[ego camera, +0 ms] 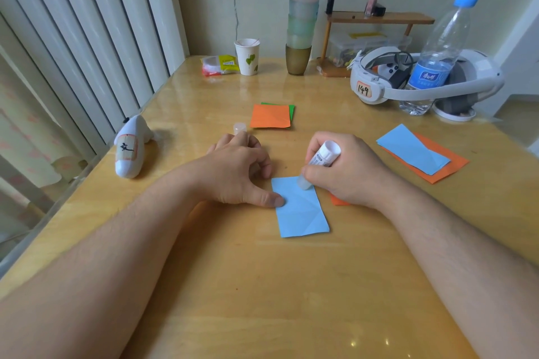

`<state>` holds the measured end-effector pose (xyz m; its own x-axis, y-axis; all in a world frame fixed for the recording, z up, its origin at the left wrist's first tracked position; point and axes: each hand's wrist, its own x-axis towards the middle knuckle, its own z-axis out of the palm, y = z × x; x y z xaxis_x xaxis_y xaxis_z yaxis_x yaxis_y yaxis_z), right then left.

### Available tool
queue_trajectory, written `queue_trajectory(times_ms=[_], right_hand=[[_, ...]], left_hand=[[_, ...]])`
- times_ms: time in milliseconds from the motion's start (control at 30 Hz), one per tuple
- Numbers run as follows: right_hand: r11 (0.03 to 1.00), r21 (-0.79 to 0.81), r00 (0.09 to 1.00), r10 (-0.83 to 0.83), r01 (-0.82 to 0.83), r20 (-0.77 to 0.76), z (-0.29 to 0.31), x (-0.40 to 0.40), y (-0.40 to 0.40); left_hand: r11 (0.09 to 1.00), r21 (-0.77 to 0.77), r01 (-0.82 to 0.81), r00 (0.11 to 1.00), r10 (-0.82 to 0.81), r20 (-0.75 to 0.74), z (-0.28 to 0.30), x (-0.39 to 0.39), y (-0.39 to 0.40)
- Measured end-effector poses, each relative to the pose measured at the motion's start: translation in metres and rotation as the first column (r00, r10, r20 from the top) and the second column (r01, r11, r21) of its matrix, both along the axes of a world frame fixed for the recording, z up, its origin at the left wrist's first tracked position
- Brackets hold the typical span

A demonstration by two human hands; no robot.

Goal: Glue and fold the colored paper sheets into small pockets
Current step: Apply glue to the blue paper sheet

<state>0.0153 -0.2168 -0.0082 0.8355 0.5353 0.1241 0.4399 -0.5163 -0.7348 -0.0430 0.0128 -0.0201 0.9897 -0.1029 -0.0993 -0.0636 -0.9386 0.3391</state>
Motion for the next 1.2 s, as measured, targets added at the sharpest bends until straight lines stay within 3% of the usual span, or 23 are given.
queue_trajectory(times_ms=[267, 500, 667, 1200], right_hand=[[1.0, -0.01, 0.999, -0.019, 0.02, 0.037, -0.004, 0.006, -0.001], [0.971, 0.233, 0.999, -0.054, 0.052, 0.002, -0.005, 0.001, 0.016], [0.989, 0.127, 0.996, 0.08, -0.082, 0.028, -0.012, -0.01, 0.028], [0.999, -0.04, 0.994, 0.005, 0.0, 0.11, -0.003, -0.006, 0.02]], left_hand=[[1.0, -0.007, 0.004, 1.0, -0.004, -0.011, 0.002, -0.001, 0.0], [0.999, 0.053, -0.011, 1.0, 0.012, -0.01, 0.001, -0.001, -0.005], [0.997, 0.073, -0.017, 1.0, 0.016, 0.016, -0.001, -0.004, -0.006], [0.999, 0.04, -0.027, 0.999, 0.026, 0.041, -0.002, -0.004, -0.007]])
